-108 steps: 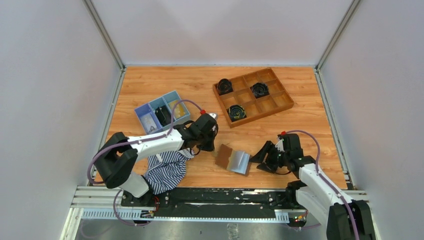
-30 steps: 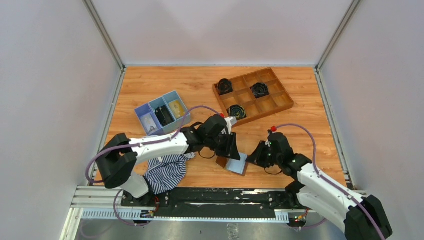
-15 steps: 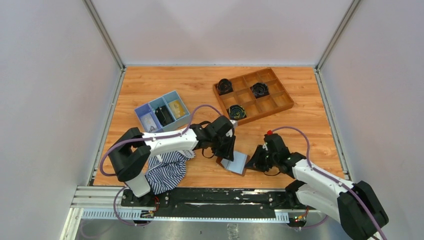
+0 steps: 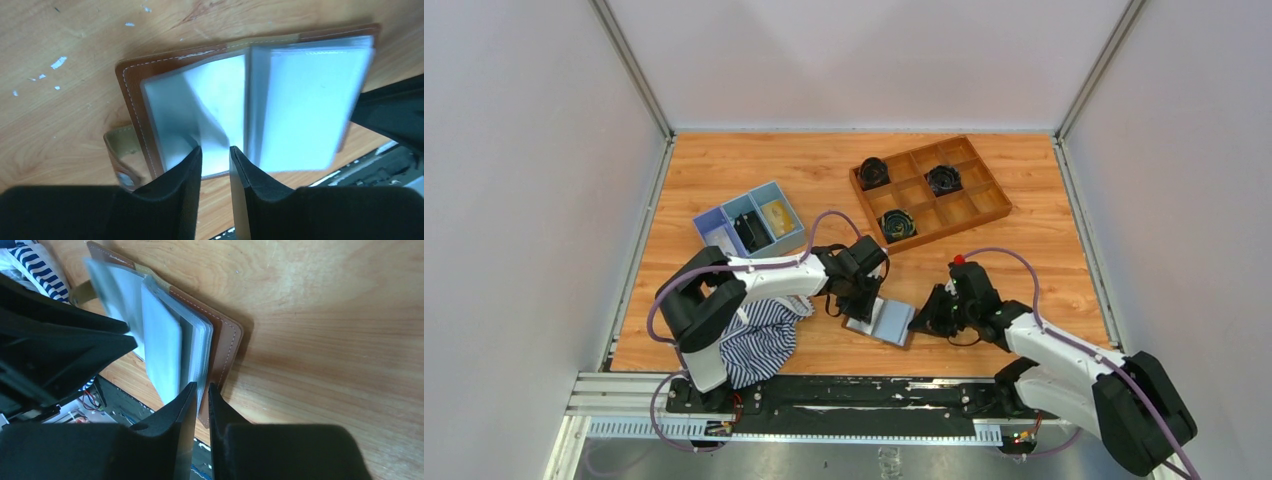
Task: Take the credit cards out of the card holder
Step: Open the card holder at the center of the board.
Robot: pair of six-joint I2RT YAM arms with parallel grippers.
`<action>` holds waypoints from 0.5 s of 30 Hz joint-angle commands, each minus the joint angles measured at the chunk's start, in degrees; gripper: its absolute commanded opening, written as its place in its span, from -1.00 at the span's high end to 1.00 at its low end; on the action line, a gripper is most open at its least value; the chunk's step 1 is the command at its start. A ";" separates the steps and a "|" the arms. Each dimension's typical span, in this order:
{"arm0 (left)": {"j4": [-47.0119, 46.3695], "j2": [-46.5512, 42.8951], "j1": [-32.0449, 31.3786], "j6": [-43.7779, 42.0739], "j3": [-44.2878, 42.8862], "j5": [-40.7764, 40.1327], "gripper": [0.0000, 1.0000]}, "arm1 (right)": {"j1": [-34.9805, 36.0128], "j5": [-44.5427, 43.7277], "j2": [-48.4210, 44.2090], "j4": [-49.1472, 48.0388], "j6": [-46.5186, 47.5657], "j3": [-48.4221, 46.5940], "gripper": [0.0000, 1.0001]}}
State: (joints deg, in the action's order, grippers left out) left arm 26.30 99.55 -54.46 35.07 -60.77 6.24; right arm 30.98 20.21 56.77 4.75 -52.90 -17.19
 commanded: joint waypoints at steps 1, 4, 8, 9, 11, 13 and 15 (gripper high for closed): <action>-1.55 2.83 0.05 -0.65 2.14 0.45 0.37 | -0.43 0.93 1.75 -1.86 0.43 -1.11 0.63; -2.28 3.64 0.05 -0.56 2.96 0.93 0.38 | -0.04 1.06 3.95 -3.28 0.71 -0.90 0.61; -3.46 4.10 0.05 -0.34 3.83 1.75 0.38 | 0.97 1.26 7.32 -4.20 1.40 -1.82 0.45; -3.67 4.10 0.05 -0.25 4.03 1.87 0.38 | 1.24 1.47 7.94 -4.26 1.40 -2.18 0.40; -4.08 4.08 0.05 -0.15 4.42 2.25 0.38 | 2.01 1.40 8.66 -4.31 1.27 -2.74 0.33; -4.45 4.08 0.05 -0.19 4.59 2.57 0.39 | 2.72 1.20 9.17 -4.30 1.14 -3.35 0.26; -4.63 4.08 0.05 -0.32 4.76 2.64 0.39 | 3.19 1.00 9.44 -4.31 1.14 -3.93 0.19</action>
State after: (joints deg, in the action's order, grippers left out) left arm 23.31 100.60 -54.08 35.09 -59.05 8.34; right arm 32.47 22.17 64.93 0.34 -52.71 -19.70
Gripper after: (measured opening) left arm 0.308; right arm 0.376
